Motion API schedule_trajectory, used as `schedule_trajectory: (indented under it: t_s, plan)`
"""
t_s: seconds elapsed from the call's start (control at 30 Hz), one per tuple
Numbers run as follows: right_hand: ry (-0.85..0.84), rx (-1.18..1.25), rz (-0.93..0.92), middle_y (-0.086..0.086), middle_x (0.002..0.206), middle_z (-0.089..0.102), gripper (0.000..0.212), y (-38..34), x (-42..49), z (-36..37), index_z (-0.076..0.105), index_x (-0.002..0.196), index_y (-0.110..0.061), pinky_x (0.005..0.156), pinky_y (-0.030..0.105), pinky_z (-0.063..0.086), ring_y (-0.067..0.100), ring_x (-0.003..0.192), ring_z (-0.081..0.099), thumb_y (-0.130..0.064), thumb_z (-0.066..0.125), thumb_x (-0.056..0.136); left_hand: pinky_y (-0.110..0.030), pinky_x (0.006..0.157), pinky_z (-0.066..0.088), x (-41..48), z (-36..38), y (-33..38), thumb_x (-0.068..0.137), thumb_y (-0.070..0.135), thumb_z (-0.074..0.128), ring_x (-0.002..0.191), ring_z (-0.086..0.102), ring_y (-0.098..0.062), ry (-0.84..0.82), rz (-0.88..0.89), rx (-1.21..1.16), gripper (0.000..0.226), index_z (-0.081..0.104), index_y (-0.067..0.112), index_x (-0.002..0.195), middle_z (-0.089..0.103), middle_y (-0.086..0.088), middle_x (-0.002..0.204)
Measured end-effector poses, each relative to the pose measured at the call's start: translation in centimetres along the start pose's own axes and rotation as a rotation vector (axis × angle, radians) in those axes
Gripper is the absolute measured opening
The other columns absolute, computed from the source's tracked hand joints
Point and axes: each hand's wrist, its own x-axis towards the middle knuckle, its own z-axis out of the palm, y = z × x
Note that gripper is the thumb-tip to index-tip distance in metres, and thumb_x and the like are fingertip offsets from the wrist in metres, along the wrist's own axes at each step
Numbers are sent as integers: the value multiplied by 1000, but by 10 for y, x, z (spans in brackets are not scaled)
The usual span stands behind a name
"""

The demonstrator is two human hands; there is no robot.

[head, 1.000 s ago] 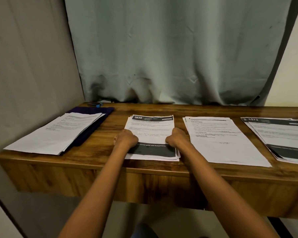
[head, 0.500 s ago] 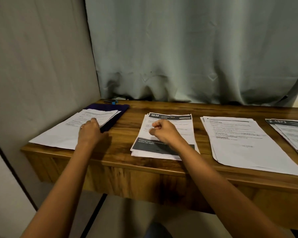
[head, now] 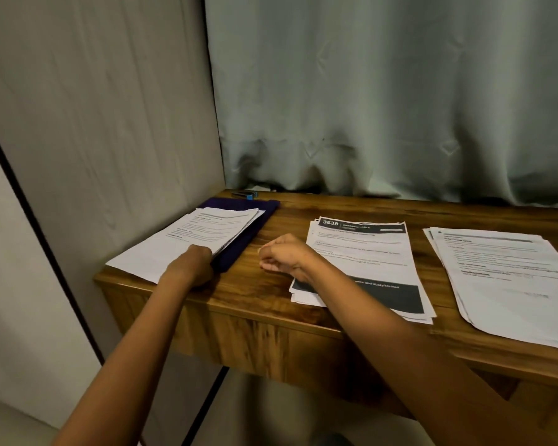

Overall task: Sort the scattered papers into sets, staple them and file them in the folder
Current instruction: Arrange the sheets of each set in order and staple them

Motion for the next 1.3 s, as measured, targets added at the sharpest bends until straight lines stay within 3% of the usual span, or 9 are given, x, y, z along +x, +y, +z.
schedule_trajectory:
  t_s: [0.17, 0.37, 0.5, 0.6, 0.7, 0.83, 0.93, 1.07, 1.3]
  plan:
    - [-17, 118, 67, 14, 97, 58, 31, -4, 3, 9, 54, 112, 0, 74, 25, 57, 18, 87, 63, -21, 64, 91, -34, 88, 49, -12, 0, 1, 98, 11, 48, 109, 60, -30, 185, 8, 136, 32, 48, 3, 128, 56, -16, 123]
    - [-154, 319, 175, 29, 138, 44, 85, -18, 10, 14, 31, 140, 3, 87, 47, 49, 41, 123, 50, -53, 62, 84, -34, 85, 50, -46, -17, 37, 98, 3, 42, 108, 62, -31, 309, 93, 246, 30, 50, 1, 126, 60, -15, 119]
    - [-59, 208, 157, 20, 134, 52, 44, -22, 7, 13, 46, 134, -6, 93, 51, 49, 37, 120, 54, -17, 59, 93, -34, 85, 48, -67, -17, 70, 99, 8, 40, 110, 60, -30, 253, 179, 190, 30, 48, 4, 128, 57, -14, 123]
    - [57, 160, 83, 18, 128, 58, 42, -24, 3, 5, 49, 129, 0, 81, 46, 53, 34, 115, 58, 14, 42, 90, -36, 88, 46, -66, -22, 73, 99, 29, 46, 113, 56, -30, 117, 201, -123, 39, 44, 11, 134, 52, -14, 132]
    - [105, 166, -21, 18, 126, 60, 47, -28, 0, -11, 54, 125, 1, 74, 43, 55, 35, 108, 60, 20, 38, 85, -38, 97, 40, -53, -39, 55, 74, 75, 43, 127, 46, -29, 55, 139, -562, 91, 33, 19, 146, 42, -10, 146]
    - [152, 136, -186, 20, 122, 62, 48, -43, -4, -40, 59, 114, -4, 82, 43, 49, 32, 96, 59, 23, 36, 81, -32, 87, 37, -14, -54, 24, 83, 66, 49, 119, 47, -27, 385, -36, -952, 86, 32, 6, 142, 40, -16, 145]
    - [162, 136, -298, 21, 124, 60, 43, -61, -7, -63, 55, 121, 4, 81, 41, 51, 31, 101, 60, 23, 39, 85, -39, 106, 40, 12, -63, 13, 76, 68, 56, 130, 44, -26, 332, 6, -1224, 98, 23, 7, 146, 41, -10, 146]
    - [175, 169, -402, 15, 118, 63, 37, -84, -9, -80, 56, 114, -4, 78, 35, 54, 26, 99, 61, 19, 43, 88, -43, 103, 43, 34, -80, 22, 92, 48, 53, 120, 51, -21, 328, 118, -1275, 74, 22, 9, 147, 51, -2, 130]
    - [209, 249, -515, 10, 110, 64, 38, -97, -2, -81, 59, 113, -7, 79, 35, 54, 25, 97, 63, 17, 47, 86, -37, 87, 51, 41, -94, 48, 100, 13, 46, 100, 56, -19, 663, 190, -1273, 16, 48, 9, 115, 57, -1, 106]
